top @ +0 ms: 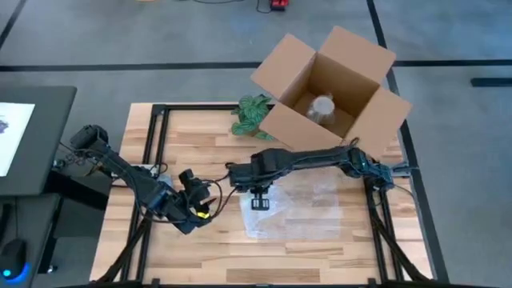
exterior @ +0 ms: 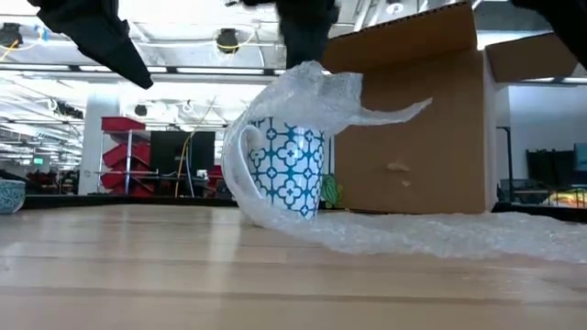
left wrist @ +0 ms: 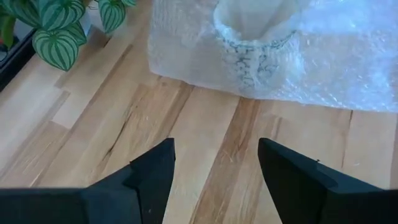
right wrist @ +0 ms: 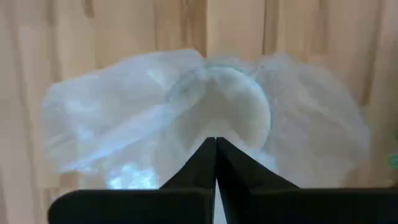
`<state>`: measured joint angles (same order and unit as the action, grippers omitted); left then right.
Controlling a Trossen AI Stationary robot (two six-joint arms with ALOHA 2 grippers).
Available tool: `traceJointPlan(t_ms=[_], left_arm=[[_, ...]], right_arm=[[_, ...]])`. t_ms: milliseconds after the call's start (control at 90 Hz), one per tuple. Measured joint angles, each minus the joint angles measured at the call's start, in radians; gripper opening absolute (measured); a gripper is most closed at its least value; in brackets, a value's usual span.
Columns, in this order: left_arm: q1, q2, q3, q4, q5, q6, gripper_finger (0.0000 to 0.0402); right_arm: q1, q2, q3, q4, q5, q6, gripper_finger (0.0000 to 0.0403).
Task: Wrap mug
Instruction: Wrap the blue mug
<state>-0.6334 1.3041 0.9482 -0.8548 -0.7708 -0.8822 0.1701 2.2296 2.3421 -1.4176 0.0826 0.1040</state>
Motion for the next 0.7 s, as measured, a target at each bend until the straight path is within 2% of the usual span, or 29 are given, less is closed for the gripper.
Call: traceJointPlan(t_ms=[144, 311, 389, 500, 700], left_arm=[[0.000, 0.000, 0.000, -0.001, 0.000, 0.000, 0.0212], [0.000, 0.000, 0.000, 0.008, -0.028, -0.006, 0.0212], [0.000, 0.000, 0.000, 0.024, -0.075, -0.021, 0.0212], [0.000, 0.000, 0.000, 0.053, -0.116, -0.009, 0.0212], [0.025, 0.000, -0.048, 0.069, -0.131, -0.019, 0.0212]], right_arm=[[0.095, -0.051, 0.000, -0.054, 0.009, 0.000, 0.0000], [0.216, -0.054, -0.036, -0.101, -0.053, -0.003, 0.0000], [0.262, -0.054, -0.121, -0.090, -0.056, 0.005, 0.0000], [0.304, -0.066, -0.276, -0.072, -0.058, 0.108, 0.0000], [0.327, -0.208, -0.636, 0.175, -0.026, 0.290, 0.0000]])
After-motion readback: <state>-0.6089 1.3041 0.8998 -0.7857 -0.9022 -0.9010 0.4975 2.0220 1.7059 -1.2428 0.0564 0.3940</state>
